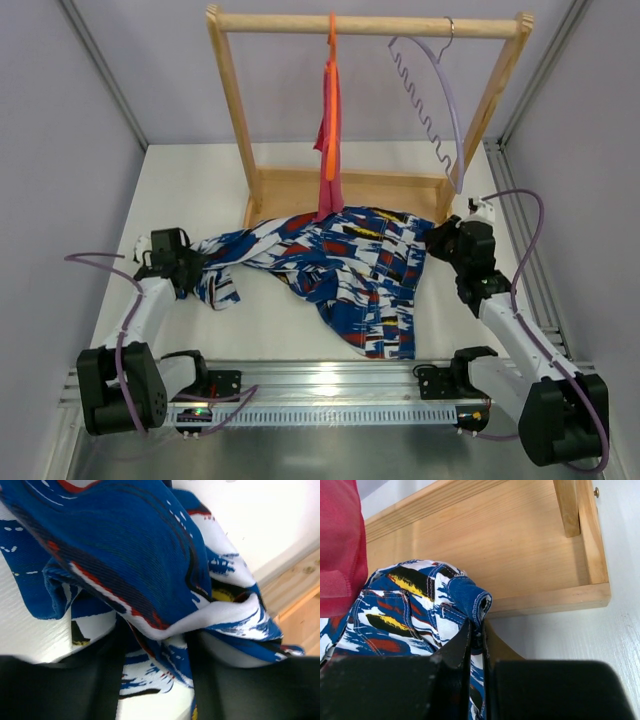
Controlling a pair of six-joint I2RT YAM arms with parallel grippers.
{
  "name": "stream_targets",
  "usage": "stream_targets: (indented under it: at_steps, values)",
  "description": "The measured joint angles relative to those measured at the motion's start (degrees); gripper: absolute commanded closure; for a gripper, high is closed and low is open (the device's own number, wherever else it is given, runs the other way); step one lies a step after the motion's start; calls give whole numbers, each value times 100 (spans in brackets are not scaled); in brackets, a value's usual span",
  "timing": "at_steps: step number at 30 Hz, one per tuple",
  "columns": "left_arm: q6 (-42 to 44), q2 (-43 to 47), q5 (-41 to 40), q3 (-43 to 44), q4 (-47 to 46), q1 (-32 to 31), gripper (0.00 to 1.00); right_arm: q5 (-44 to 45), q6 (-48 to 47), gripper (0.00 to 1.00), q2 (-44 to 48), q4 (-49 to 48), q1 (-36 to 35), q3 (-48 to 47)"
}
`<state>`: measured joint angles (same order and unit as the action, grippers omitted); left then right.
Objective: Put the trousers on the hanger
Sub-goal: Fold the trousers
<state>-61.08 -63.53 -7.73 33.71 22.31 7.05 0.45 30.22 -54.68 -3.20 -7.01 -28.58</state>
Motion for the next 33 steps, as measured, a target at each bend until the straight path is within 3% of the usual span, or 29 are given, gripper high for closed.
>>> stream_targets:
  at_steps: [1,3,6,20,32,33]
  values:
    - [-35,-55,-44,-7,-37,7,64,-13,-2,96,81,37,0,0]
    - [-149,-76,-160,-20,-129,11,75,-31,-4,96,247,127,0,-2]
    - [-188,-63,-310,-9,-225,11,100,-46,-17,96,433,306,0,-2]
    - [133,1132,-1086,1062,680,9,100,385,-79,96,1126,1882,-2,-695]
    - [164,1255,-1478,990,1399,9,100,417,-164,96,1381,2837,-4,-756]
    - [184,1211,-1475,981,1423,9,96,380,-164,96,1375,2855,-4,-750]
